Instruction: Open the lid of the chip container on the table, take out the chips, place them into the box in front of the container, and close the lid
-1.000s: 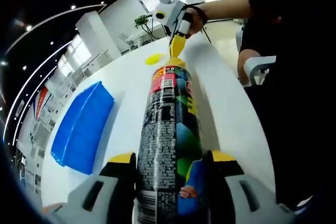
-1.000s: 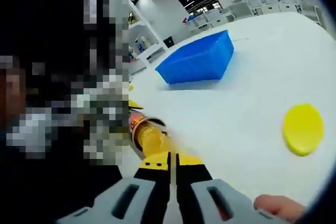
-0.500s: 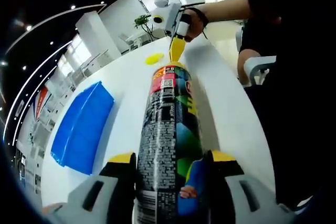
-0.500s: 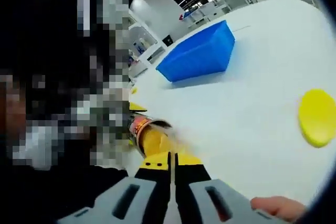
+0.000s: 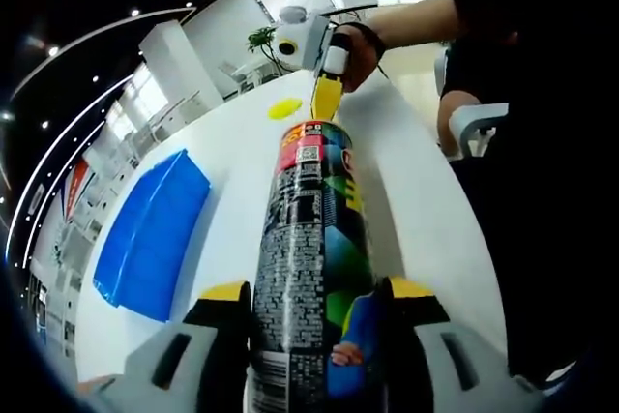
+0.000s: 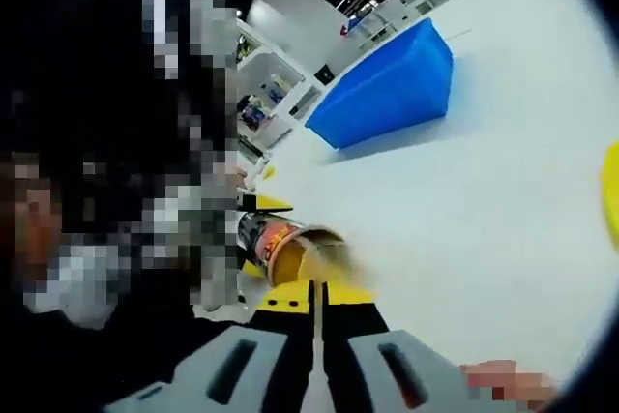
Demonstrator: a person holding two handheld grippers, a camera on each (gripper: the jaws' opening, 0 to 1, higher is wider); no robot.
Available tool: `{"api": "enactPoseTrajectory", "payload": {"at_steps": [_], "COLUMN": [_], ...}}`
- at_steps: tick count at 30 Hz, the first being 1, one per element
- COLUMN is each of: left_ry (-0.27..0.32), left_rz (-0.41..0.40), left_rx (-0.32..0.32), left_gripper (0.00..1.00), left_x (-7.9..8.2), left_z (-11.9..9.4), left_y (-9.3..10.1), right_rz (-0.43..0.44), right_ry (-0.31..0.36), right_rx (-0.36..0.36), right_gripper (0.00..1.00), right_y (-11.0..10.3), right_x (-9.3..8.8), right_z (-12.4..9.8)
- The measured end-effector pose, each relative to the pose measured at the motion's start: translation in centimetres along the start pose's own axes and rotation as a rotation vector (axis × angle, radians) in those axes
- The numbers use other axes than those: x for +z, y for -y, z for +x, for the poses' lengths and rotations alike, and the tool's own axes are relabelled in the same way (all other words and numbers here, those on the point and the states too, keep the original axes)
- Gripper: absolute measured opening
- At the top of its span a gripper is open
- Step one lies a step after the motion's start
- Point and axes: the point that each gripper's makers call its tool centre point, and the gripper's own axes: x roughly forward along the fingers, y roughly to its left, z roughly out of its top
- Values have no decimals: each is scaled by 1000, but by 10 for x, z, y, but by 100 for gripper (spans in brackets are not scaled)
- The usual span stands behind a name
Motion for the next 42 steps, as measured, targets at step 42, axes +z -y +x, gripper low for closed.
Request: {"api": "enactPoseTrajectory", "payload": {"at_steps": [42], "left_ry": [-11], "left_rz": [-19], "left_rx": [-11], "left_gripper": [55], "left_x": [-3], "left_z": [2], "left_y": [-7], "right_rz": [386], "right_ry": [147], "right_rx": [125], "right_gripper": [15], "right_y": [4], "right_x": [10], "right_z": [12]}}
